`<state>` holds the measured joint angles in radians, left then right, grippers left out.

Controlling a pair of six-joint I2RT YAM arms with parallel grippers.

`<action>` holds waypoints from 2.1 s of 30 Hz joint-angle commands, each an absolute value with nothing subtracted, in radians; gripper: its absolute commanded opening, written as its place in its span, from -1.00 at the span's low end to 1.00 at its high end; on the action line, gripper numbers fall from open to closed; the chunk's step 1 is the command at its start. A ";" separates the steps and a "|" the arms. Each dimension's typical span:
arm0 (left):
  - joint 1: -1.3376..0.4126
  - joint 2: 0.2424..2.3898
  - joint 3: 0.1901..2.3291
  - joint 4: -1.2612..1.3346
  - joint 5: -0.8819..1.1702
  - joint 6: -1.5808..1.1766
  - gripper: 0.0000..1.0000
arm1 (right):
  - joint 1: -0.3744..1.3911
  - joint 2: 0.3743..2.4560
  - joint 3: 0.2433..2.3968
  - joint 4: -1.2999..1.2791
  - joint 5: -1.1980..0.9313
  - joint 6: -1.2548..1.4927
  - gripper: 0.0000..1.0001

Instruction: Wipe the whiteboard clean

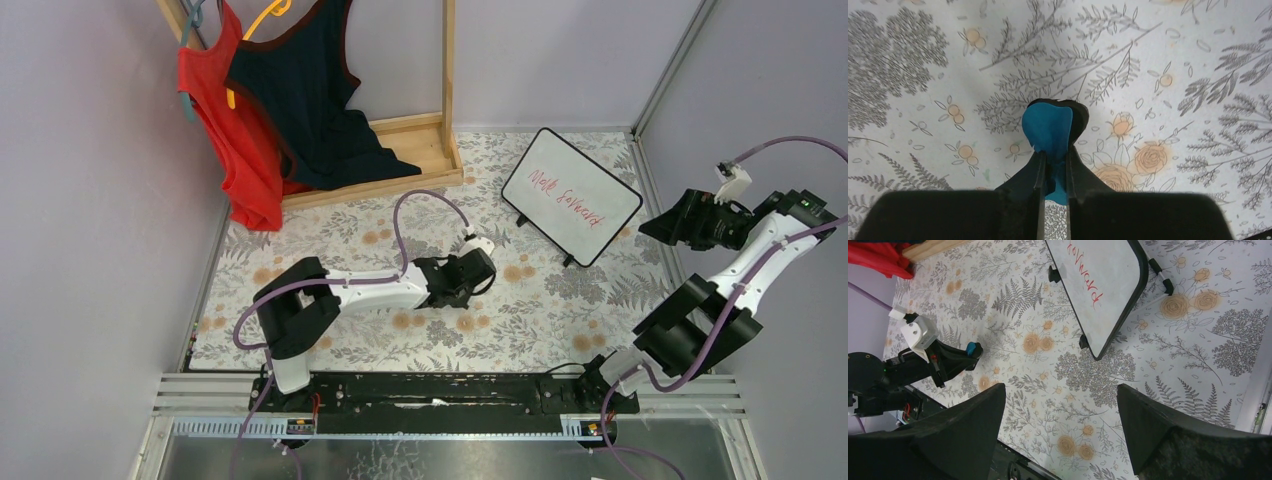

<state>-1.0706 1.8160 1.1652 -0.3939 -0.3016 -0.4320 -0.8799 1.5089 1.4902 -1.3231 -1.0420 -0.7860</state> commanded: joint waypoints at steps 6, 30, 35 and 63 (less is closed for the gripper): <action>-0.984 1.784 1.205 -0.134 -0.401 -0.349 -1.00 | -0.880 1.594 1.615 -1.314 -1.039 -0.805 0.73; -0.879 1.908 1.274 0.143 -0.218 -0.324 -1.00 | -0.750 1.851 1.785 -1.370 -1.012 -0.937 0.68; -0.879 1.910 1.275 0.143 -0.215 -0.324 -1.00 | -0.722 1.853 1.736 -1.260 -1.001 -0.879 0.67; -0.880 1.951 1.327 0.116 -0.181 -0.328 -1.00 | -0.628 1.941 1.740 -1.136 -1.072 -0.774 0.45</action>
